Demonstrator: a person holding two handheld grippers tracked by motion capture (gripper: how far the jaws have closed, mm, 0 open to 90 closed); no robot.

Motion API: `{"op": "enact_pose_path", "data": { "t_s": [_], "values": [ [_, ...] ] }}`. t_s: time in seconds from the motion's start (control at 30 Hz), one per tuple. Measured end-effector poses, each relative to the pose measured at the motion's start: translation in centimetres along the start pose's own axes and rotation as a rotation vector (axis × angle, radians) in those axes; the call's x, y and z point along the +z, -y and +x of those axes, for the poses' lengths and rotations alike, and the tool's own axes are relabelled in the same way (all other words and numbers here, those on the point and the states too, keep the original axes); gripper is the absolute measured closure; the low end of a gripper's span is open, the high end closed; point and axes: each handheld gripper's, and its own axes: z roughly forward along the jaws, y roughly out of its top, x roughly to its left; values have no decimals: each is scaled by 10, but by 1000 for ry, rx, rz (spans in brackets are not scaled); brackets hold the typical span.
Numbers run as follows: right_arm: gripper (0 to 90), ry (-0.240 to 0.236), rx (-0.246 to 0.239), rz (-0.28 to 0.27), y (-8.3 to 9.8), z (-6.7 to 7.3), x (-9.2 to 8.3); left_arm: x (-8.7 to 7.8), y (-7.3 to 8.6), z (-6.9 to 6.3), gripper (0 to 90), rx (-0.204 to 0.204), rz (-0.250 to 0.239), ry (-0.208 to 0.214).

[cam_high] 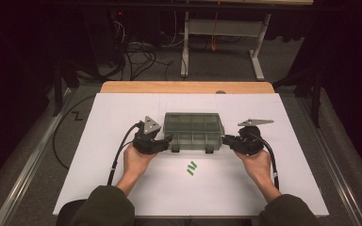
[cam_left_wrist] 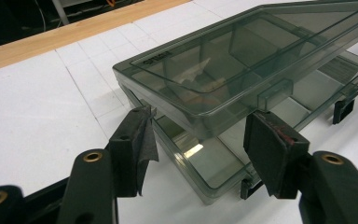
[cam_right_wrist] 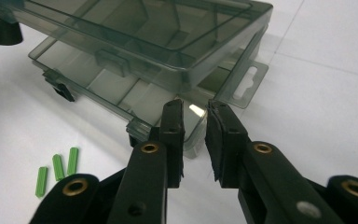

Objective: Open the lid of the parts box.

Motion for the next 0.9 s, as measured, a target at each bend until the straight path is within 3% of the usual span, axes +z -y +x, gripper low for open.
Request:
{"op": "enact_pose_path", "data": {
  "t_s": [0.2,0.5,0.67,0.9],
  "values": [
    [755,31,36,28,-3,-4,4,-1,-4,0,423,-4,-5,-1],
    [724,41,73,80,-15,-8,8,-3,-11,1,424,-11,-5,-3],
    [704,27,141,115,-20,-15,14,-3,-14,2,424,-12,-10,-6],
    [705,39,159,145,-30,-16,18,-4,-19,2,425,-10,-11,-11]
  ]
}}
